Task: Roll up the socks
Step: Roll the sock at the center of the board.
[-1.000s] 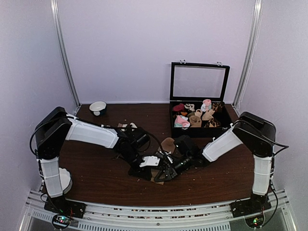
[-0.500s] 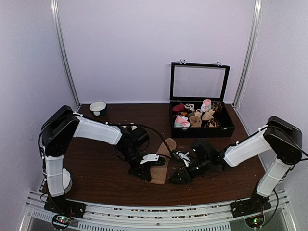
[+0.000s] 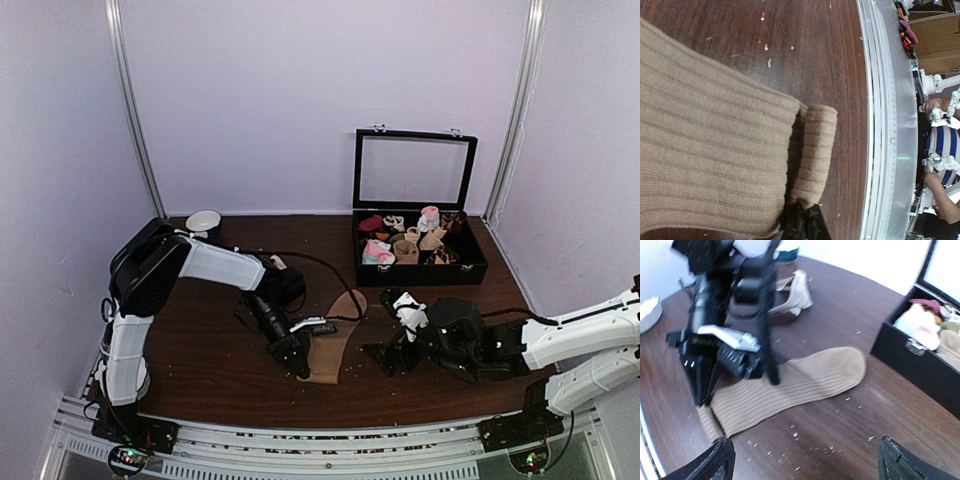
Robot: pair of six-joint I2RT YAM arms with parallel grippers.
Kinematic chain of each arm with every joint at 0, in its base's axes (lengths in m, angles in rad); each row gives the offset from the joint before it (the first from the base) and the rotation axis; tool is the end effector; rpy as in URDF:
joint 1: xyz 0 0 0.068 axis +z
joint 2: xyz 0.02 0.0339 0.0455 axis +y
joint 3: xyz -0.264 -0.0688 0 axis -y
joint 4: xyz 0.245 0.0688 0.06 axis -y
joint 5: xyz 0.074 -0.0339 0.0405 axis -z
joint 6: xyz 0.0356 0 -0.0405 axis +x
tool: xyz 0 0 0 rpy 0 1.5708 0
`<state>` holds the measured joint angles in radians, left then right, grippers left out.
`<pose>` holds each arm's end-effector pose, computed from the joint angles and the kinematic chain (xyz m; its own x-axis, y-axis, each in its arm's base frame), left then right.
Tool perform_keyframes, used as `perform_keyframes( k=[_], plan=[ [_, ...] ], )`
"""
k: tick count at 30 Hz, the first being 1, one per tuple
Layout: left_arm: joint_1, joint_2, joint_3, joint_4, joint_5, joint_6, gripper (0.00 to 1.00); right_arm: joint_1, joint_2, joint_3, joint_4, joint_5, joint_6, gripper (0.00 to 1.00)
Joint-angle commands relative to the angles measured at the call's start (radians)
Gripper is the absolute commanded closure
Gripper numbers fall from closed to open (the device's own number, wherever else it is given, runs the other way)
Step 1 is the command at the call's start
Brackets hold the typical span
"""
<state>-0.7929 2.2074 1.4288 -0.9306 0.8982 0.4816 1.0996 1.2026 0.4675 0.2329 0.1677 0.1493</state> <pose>0.2470 -0.2904 0.1012 -0.4455 0.8635 -0.2366 0.6482 0.1288 -0.7505 0.1154 0.2134 0.1875 -0.3369 -0.3382 -0.8787 -0.7706 0.6353 0.0509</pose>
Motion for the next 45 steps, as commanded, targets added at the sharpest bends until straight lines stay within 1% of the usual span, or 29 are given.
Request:
perform_keyframes(
  k=[1,3,4,6,9,11,14,16,19,22,24,33,35,37,42,45],
  plan=[
    [0.018,0.051,0.017,-0.079,0.003,-0.034,1.00,-0.040,-0.042,-0.100,0.202,0.047,0.034,0.00],
    [0.021,0.058,0.025,-0.079,0.009,-0.047,1.00,-0.032,-0.001,-0.123,0.287,-0.099,-0.072,0.00],
    [0.022,0.061,0.026,-0.076,0.013,-0.055,1.00,-0.009,0.033,-0.111,0.293,-0.141,-0.137,0.00],
    [0.026,0.068,0.029,-0.068,0.019,-0.078,1.00,0.050,0.103,-0.079,0.252,-0.220,-0.287,0.00],
    [0.027,0.086,0.043,-0.066,0.010,-0.107,1.00,0.115,0.211,0.014,0.168,-0.221,-0.392,0.00],
    [0.029,0.097,0.048,-0.066,0.005,-0.118,1.00,0.144,0.281,0.070,0.148,-0.215,-0.438,0.01],
    [0.029,0.108,0.060,-0.066,-0.001,-0.136,1.00,0.167,0.360,0.143,0.137,-0.215,-0.498,0.09],
    [0.030,0.113,0.068,-0.068,-0.006,-0.142,1.00,0.167,0.406,0.188,0.125,-0.234,-0.527,0.18],
    [0.031,0.119,0.081,-0.077,-0.011,-0.147,1.00,0.165,0.477,0.247,0.104,-0.256,-0.561,0.34],
    [0.032,0.124,0.092,-0.082,-0.019,-0.151,1.00,0.154,0.545,0.298,0.071,-0.285,-0.578,0.47],
    [0.032,0.125,0.093,-0.083,-0.025,-0.153,1.00,0.145,0.570,0.310,0.075,-0.295,-0.582,0.50],
    [0.035,0.132,0.103,-0.094,-0.032,-0.146,1.00,0.124,0.605,0.280,0.124,-0.266,-0.573,0.53],
    [0.034,0.132,0.109,-0.098,-0.034,-0.144,1.00,0.122,0.612,0.280,0.122,-0.268,-0.572,0.56],
    [0.034,0.131,0.112,-0.101,-0.038,-0.142,1.00,0.117,0.619,0.282,0.113,-0.275,-0.569,0.60],
    [0.039,0.131,0.119,-0.103,-0.043,-0.136,1.00,0.105,0.635,0.289,0.071,-0.300,-0.562,0.76],
    [0.041,0.132,0.119,-0.104,-0.046,-0.131,1.00,0.095,0.642,0.288,0.060,-0.308,-0.551,0.82]
  ],
)
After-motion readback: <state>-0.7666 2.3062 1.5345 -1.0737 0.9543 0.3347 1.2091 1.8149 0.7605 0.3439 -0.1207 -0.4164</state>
